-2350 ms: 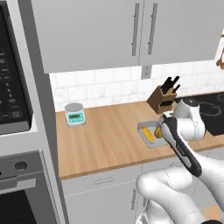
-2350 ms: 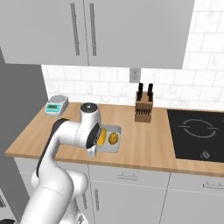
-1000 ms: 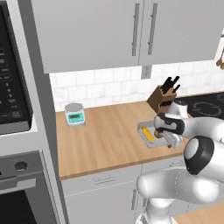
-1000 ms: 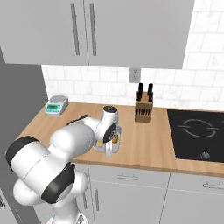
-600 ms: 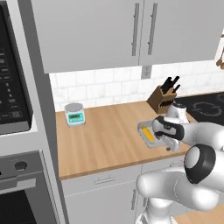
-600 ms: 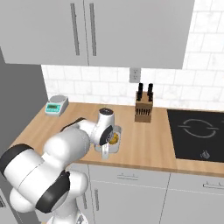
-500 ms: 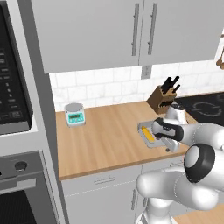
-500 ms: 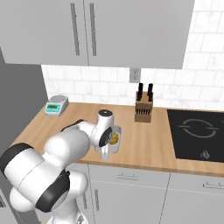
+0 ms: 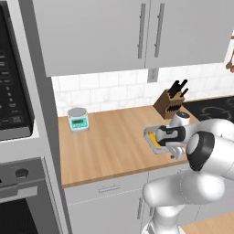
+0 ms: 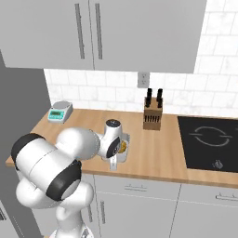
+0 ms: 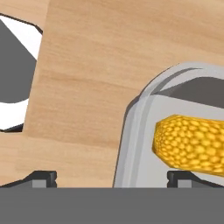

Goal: Take the meat container that has the steak and place it on the second highest rack of the freezer. Then take the vegetable container that has the squash and corn and place it on the highest rack of the freezer.

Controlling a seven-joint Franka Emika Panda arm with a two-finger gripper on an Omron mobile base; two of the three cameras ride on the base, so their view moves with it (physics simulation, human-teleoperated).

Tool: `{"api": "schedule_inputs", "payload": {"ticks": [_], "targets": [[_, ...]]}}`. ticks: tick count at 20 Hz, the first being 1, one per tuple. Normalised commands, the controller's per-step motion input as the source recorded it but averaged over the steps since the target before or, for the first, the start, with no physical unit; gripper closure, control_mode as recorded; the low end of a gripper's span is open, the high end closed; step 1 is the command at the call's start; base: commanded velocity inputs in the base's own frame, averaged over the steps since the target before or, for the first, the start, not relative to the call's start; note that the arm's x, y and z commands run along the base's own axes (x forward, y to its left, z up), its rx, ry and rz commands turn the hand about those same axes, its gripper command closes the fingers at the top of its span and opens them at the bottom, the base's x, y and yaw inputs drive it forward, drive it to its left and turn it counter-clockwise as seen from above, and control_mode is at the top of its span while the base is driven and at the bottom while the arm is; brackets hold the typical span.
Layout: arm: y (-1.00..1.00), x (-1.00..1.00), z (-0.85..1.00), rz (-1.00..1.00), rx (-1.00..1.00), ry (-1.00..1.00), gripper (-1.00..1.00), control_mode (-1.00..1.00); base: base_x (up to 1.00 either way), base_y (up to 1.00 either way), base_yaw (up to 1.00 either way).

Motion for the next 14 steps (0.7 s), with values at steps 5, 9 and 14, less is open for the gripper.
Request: {"api": "schedule_inputs", "payload": {"ticks": [5, 9, 14], "targets": [[-0.02, 0.0, -0.26, 0.0, 0.0, 0.06, -1.0, -1.0, 0.0, 0.0, 0.0], [-0.12, 0.0, -0.08, -0.05, 0.0, 0.02, -1.0, -1.0, 0.0, 0.0, 0.0], [-0.19, 0.0, -0.06, -0.16, 0.0, 0.01, -1.0, -1.0, 0.0, 0.0, 0.0]]}}
